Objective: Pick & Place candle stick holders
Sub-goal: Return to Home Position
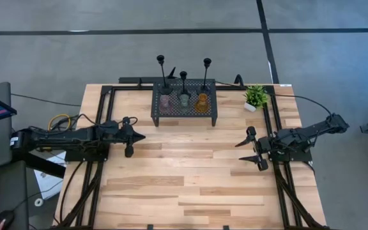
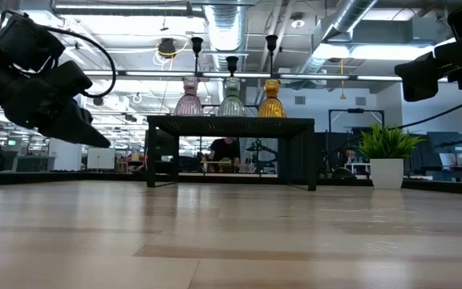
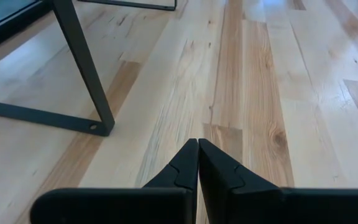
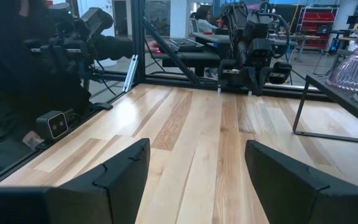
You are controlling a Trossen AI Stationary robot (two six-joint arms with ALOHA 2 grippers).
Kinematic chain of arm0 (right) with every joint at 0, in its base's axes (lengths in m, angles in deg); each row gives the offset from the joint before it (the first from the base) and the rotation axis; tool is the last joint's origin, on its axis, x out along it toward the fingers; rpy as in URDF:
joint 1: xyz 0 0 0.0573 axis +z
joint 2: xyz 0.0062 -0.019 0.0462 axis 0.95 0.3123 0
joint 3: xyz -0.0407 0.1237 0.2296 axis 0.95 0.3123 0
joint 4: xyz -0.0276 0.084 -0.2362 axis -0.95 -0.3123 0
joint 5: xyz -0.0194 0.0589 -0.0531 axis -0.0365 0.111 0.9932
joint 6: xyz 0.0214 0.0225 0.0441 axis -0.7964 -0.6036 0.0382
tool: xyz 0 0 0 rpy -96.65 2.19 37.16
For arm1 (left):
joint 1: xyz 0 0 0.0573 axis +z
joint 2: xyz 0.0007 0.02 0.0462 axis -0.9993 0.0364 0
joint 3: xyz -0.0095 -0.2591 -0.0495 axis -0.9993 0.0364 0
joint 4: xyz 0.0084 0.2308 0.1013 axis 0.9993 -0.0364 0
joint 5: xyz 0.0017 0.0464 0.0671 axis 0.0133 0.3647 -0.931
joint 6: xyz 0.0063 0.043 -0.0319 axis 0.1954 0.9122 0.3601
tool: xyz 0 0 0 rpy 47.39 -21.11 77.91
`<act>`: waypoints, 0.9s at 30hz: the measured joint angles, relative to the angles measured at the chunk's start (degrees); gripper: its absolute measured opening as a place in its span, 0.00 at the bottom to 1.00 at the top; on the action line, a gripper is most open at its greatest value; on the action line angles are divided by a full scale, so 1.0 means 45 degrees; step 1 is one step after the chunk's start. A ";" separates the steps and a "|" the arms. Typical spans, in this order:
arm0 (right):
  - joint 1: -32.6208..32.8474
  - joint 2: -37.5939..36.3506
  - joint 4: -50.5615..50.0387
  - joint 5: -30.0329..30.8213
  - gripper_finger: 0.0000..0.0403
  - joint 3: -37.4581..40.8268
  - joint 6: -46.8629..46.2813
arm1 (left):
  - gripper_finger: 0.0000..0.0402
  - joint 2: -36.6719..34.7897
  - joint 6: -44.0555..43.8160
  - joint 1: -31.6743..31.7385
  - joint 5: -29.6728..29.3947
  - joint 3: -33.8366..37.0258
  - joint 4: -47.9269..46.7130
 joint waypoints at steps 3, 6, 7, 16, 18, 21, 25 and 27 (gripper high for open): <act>0.0000 0.0000 0.0000 -0.0002 0.63 0.0000 0.0003 | 0.03 0.0000 0.0000 0.0000 0.0000 0.0000 0.0021; 0.0000 0.0000 0.0000 -0.0002 0.63 0.0000 0.0000 | 0.03 0.0000 0.0000 0.0000 0.0000 0.0000 0.0069; 0.0000 0.0000 0.0000 -0.0002 0.63 0.0000 0.0000 | 0.03 0.0000 0.0000 0.0000 0.0002 0.0000 0.0075; 0.0000 0.0000 0.0000 -0.0002 0.63 0.0000 0.0001 | 0.03 0.0000 0.0000 0.0000 0.0000 0.0000 0.0207; 0.0000 0.0000 0.0000 -0.0002 0.63 0.0000 0.0003 | 0.03 0.0000 0.0000 0.0000 0.0000 0.0000 0.0207; -0.0001 0.0000 0.0000 0.0000 0.63 0.0000 0.0005 | 0.03 0.0000 0.0000 0.0000 0.0000 0.0000 0.0207; -0.0004 0.0000 0.0000 -0.0001 0.63 0.0000 0.0001 | 0.03 0.0000 0.0000 0.0000 0.0000 0.0000 0.0209; -0.0003 0.0000 0.0000 -0.0002 0.63 0.0000 0.0002 | 0.03 0.0000 0.0000 0.0000 0.0000 0.0000 0.0211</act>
